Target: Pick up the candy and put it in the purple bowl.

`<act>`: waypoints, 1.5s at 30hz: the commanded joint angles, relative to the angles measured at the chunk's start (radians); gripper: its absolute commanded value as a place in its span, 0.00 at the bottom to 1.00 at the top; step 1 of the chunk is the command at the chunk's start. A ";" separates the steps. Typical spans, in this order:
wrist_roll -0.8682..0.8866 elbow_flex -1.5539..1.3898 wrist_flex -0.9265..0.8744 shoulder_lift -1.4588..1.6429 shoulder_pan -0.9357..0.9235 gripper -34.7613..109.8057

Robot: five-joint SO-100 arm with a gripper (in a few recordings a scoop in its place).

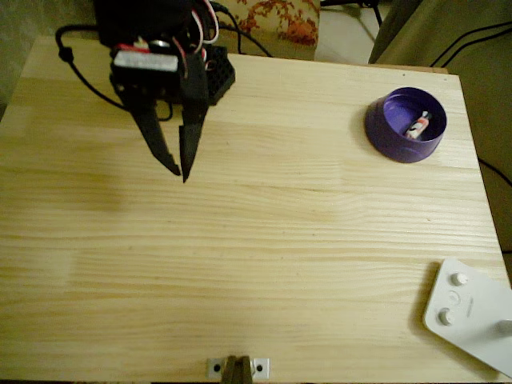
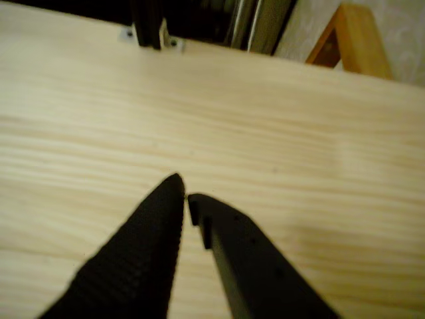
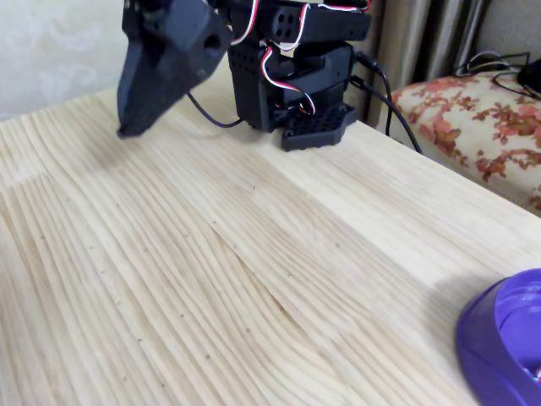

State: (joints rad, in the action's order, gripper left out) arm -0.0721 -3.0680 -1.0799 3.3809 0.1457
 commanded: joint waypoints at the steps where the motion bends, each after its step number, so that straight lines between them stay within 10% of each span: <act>1: -0.005 -0.011 -0.009 0.069 0.003 0.24; 45: -0.003 -0.044 -0.011 0.071 0.005 0.24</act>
State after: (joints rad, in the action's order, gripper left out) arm -0.0721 -3.1247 -1.0815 3.3809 0.1457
